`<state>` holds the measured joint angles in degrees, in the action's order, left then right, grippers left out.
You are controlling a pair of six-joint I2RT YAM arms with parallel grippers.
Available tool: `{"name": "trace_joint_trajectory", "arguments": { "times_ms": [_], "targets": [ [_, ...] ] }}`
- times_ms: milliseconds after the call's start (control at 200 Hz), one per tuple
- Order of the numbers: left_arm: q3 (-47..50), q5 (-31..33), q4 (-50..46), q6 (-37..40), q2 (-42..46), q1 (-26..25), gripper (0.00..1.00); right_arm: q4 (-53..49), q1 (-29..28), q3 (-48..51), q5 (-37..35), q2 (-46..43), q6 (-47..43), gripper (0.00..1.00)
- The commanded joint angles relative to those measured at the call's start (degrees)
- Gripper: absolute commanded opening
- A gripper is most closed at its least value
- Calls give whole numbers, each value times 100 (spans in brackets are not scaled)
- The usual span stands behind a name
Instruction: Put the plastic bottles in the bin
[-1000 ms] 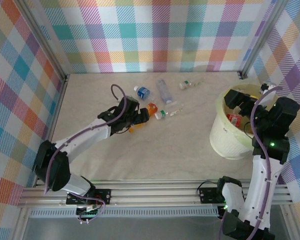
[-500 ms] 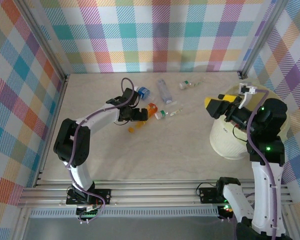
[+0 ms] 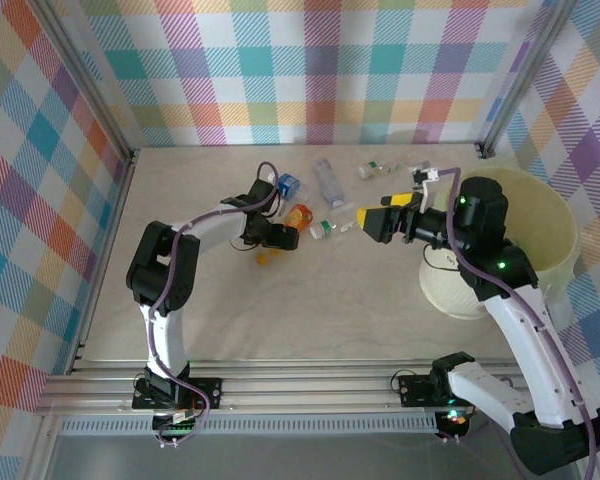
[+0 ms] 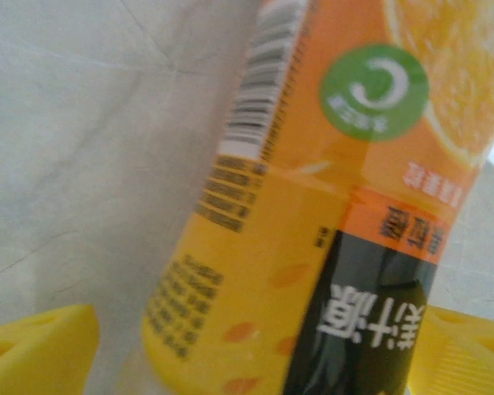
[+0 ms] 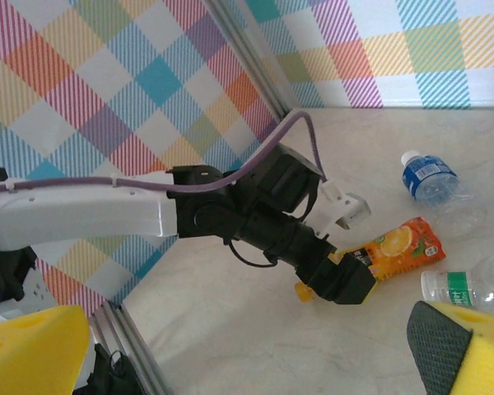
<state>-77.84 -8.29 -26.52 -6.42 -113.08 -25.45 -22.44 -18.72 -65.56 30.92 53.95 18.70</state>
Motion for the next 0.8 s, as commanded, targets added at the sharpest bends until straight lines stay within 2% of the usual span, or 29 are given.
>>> {"name": "trace_joint_trajectory", "arguments": {
  "times_ms": [0,220,390,450,535,615,795],
  "targets": [
    [-83,-444,133,228,-94,-20,88,288,-255,-47,-366,48,-250,100],
    [295,-550,456,85,34,-38,71,358,-466,70,-1198,145,59,100],
    [695,-513,761,-63,372,-38,64,-67,-463,-138,-2025,280,187,100],
    [836,-480,876,-122,529,-37,63,-131,-464,-200,-2005,353,161,100],
    [1075,-431,1009,-246,776,-39,60,-35,-503,-238,-1612,515,248,100],
    [1314,-337,1373,-367,993,-39,58,25,-756,-285,-1572,757,246,100],
    [1919,-182,1735,-607,1505,-38,55,-78,-1582,-581,-2359,1392,138,100]
  ]
}}
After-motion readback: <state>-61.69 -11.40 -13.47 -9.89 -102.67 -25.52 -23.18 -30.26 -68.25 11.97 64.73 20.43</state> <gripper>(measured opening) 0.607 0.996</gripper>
